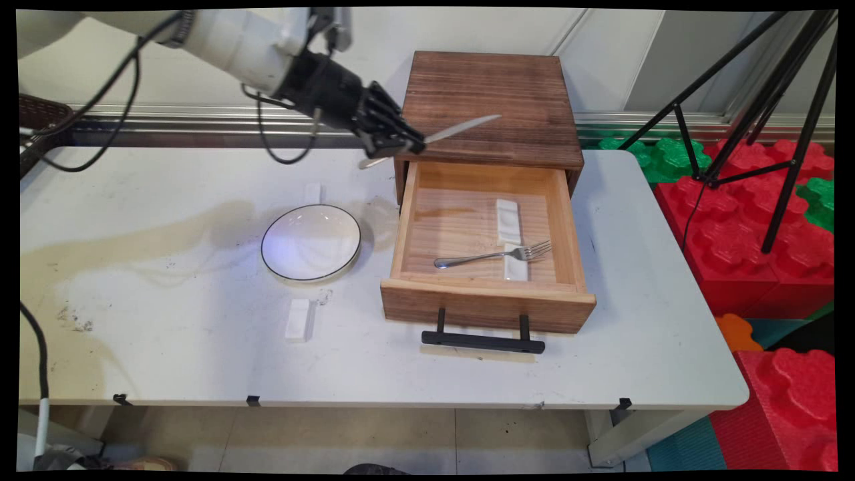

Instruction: Place the picked object into the drawer

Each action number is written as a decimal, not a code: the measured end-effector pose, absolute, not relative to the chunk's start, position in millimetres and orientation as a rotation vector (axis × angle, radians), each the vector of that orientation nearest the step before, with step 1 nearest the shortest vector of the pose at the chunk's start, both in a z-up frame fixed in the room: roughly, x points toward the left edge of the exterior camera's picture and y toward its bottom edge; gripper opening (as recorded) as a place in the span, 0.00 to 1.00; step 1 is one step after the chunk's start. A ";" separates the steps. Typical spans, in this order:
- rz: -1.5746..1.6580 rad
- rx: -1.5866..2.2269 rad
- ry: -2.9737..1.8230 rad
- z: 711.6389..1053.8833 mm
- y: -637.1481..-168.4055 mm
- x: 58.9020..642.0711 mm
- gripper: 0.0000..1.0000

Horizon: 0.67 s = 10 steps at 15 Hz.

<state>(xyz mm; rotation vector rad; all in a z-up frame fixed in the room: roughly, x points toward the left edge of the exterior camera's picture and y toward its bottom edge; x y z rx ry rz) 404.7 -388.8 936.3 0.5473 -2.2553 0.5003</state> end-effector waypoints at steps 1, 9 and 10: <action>0.495 0.546 -2.259 934.1 -393.6 394.1 0.00; 0.457 0.509 -2.314 904.8 -430.2 335.0 0.00; 0.455 0.507 -2.318 901.2 -433.6 330.6 0.00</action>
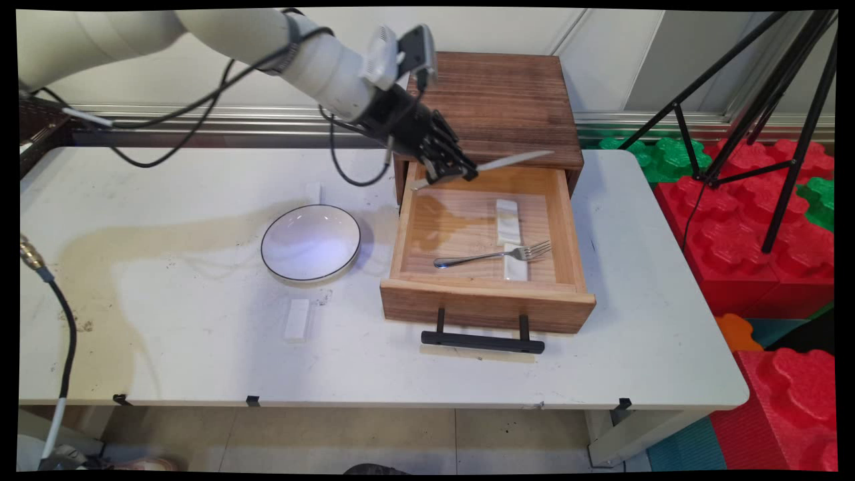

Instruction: Place the picked object into the drawer

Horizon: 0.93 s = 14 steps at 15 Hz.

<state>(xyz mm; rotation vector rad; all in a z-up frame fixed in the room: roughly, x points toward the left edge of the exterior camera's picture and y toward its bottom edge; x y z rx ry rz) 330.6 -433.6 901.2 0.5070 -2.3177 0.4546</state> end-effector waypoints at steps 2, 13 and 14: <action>0.448 0.503 -2.328 892.2 -441.6 320.2 0.00; 0.422 0.500 -2.409 832.6 -477.7 295.0 0.00; 0.421 0.500 -2.416 827.8 -480.1 294.5 0.00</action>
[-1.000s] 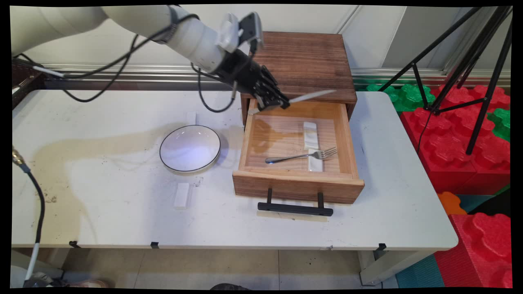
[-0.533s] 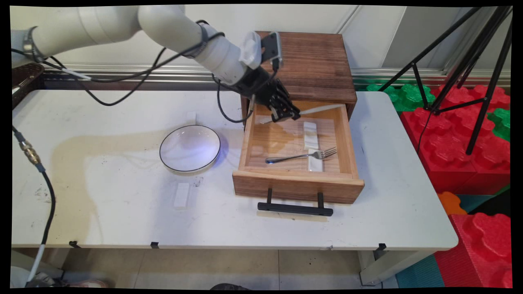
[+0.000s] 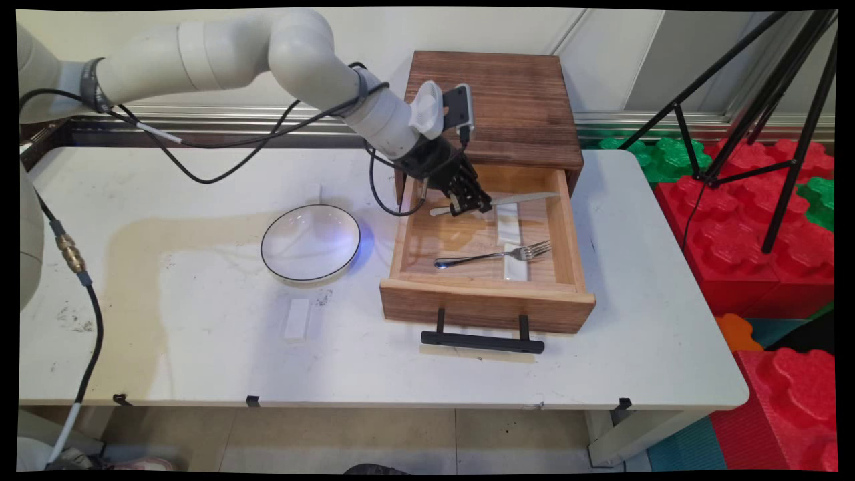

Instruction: Place the picked object into the drawer

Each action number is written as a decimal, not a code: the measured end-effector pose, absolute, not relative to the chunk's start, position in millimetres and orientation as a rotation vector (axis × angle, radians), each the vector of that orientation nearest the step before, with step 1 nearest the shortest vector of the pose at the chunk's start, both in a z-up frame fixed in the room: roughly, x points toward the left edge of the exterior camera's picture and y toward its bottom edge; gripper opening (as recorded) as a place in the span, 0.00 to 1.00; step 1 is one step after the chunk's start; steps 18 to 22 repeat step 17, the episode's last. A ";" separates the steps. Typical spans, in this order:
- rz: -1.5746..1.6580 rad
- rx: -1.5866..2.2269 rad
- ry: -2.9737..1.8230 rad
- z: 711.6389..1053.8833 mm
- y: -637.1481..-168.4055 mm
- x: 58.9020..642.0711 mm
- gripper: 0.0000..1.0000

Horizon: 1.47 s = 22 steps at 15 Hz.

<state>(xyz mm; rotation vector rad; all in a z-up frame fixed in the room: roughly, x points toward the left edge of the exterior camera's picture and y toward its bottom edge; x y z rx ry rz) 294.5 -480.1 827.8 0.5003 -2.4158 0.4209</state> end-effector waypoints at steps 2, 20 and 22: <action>0.417 0.500 -2.427 819.6 -483.5 293.7 0.00; 0.414 0.505 -2.452 795.6 -491.0 291.7 1.00; 0.414 0.505 -2.452 795.6 -491.0 291.7 1.00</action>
